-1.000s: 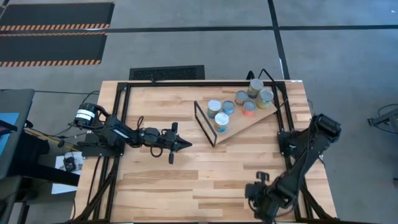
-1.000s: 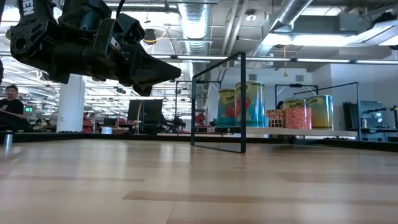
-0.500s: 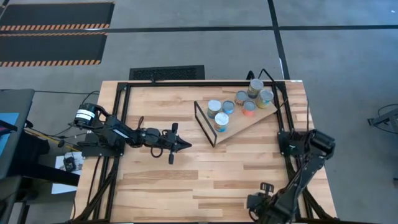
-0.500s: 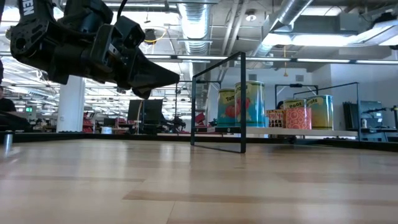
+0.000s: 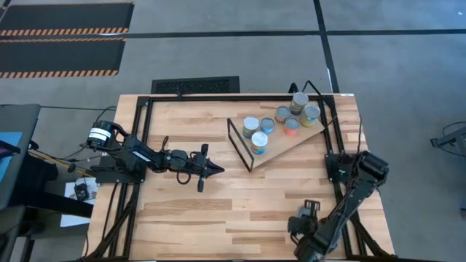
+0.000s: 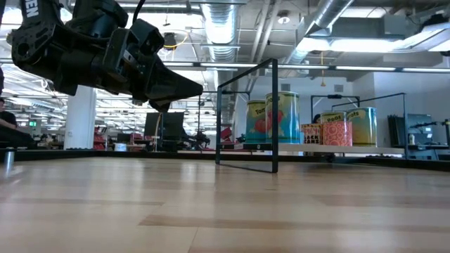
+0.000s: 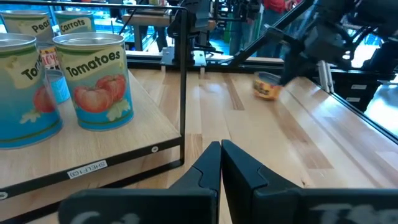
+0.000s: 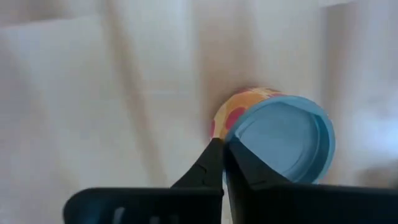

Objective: Pick and place cans onto a shelf
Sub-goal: Put the canned pineapple rings onto the shelf aligned with other cans

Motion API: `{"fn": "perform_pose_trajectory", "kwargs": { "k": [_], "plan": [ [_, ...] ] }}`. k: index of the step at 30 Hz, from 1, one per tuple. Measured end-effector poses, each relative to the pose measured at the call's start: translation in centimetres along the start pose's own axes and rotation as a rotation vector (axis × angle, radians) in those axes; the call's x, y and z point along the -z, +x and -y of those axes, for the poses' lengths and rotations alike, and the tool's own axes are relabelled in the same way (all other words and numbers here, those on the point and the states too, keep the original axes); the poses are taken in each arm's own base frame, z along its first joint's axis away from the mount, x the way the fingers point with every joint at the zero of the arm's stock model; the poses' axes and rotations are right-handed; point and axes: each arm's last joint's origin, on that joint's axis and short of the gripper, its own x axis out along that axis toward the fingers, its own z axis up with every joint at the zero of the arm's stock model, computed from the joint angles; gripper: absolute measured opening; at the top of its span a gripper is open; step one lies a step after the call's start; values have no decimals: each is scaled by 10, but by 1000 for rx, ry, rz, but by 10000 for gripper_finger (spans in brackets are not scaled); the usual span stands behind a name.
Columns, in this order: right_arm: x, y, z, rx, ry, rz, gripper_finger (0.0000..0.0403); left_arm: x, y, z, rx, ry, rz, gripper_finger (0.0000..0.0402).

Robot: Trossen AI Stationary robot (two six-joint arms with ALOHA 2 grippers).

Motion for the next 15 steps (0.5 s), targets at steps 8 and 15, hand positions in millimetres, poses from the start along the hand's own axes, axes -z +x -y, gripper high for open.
{"fn": "perform_pose_trajectory", "kwargs": {
  "k": [8,15],
  "plan": [
    [-37,-31,67,175,-125,148,7,-1,0,0,0,-1,12,0],
    [-61,-49,160,181,-186,245,4,0,0,0,3,2,0,0]
  ]
}}
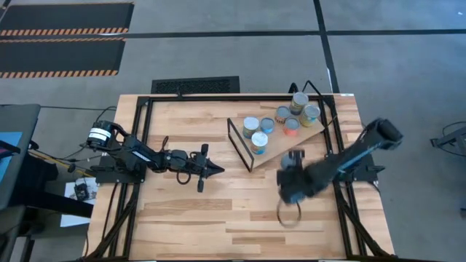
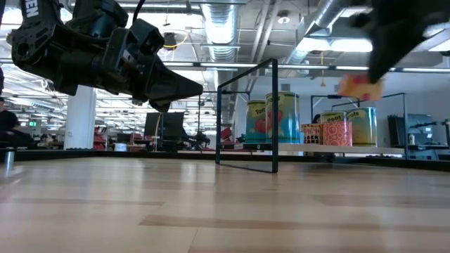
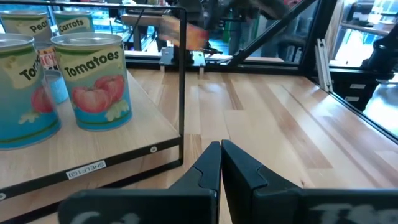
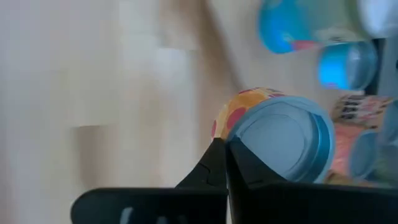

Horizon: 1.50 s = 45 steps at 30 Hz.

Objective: Pick and place cans onto a shelf
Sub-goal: Put the canned pineapple rings onto the shelf aligned with other cans

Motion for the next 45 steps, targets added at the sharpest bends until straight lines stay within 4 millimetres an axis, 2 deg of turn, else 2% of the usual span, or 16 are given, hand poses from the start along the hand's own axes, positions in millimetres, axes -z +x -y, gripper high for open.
{"fn": "perform_pose_trajectory", "kwargs": {
  "k": [7,11,15,23,36,45],
  "plan": [
    [-4,43,69,-90,-47,49,3,0,0,0,2,7,-2,0],
    [-4,65,95,-138,-73,10,7,0,0,0,3,8,-2,0],
    [-8,82,111,-141,-107,4,8,2,0,0,2,9,-18,0],
    [-10,105,126,-196,-137,-21,15,3,0,0,1,10,-27,0],
    [-8,110,140,-197,-119,-7,58,2,0,0,1,10,-26,0],
    [-11,112,145,-181,-106,28,61,2,0,0,1,10,-26,0]
  ]
}}
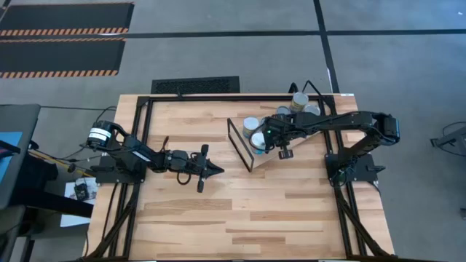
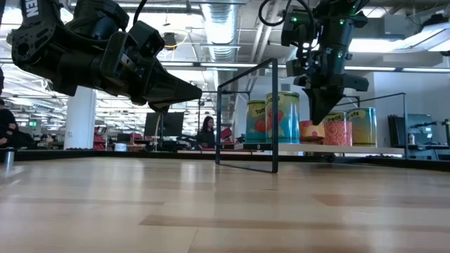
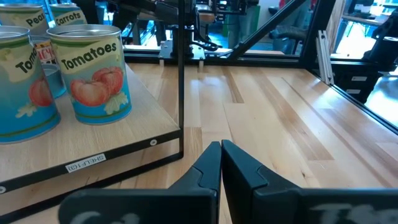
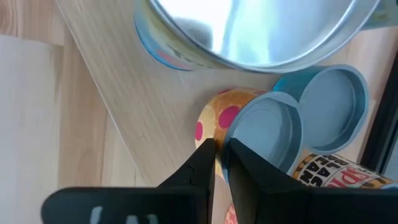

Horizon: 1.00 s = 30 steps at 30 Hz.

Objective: Pick and place cans onto a shelf
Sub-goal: Put the canned pineapple rings onto the shelf aligned with other cans

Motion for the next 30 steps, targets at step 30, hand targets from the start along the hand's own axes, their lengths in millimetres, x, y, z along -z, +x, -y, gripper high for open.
{"fn": "perform_pose_trajectory", "kwargs": {
  "k": [30],
  "plan": [
    [0,0,1,2,43,1,109,0,0,0,0,-7,3,0]
  ]
}}
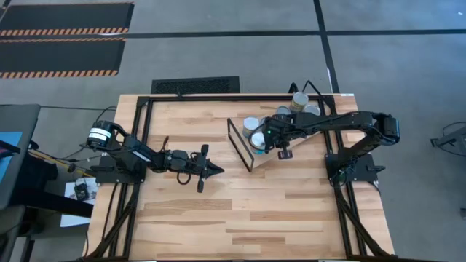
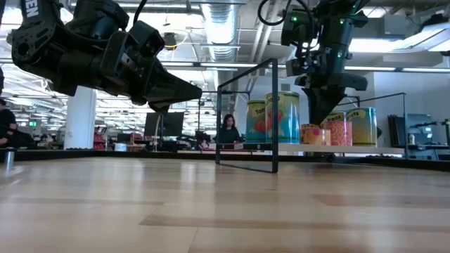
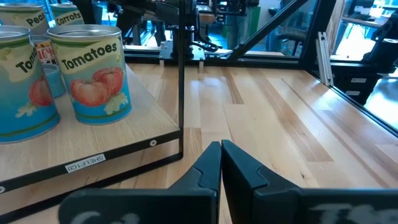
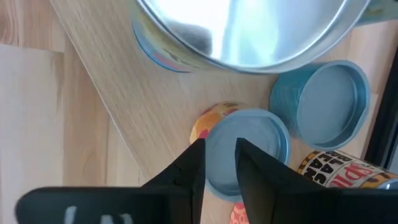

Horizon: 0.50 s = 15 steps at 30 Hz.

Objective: Pick and place cans onto a shelf
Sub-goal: Put the canned pineapple rings onto the shelf aligned with other cans, then return to Home Position

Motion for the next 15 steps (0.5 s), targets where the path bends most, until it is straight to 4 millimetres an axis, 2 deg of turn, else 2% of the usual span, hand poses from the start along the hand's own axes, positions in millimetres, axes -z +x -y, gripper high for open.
{"fn": "perform_pose_trajectory", "kwargs": {
  "k": [4,7,12,15],
  "plan": [
    [-1,-2,-2,-1,20,5,117,0,0,0,5,-2,0,0],
    [1,-13,-7,1,29,30,105,0,0,2,64,-5,-4,0],
    [16,-44,-13,3,73,183,40,1,0,4,131,-16,-20,0],
    [36,-49,-19,-19,115,325,10,0,0,3,127,-28,-12,0]
  ]
}}
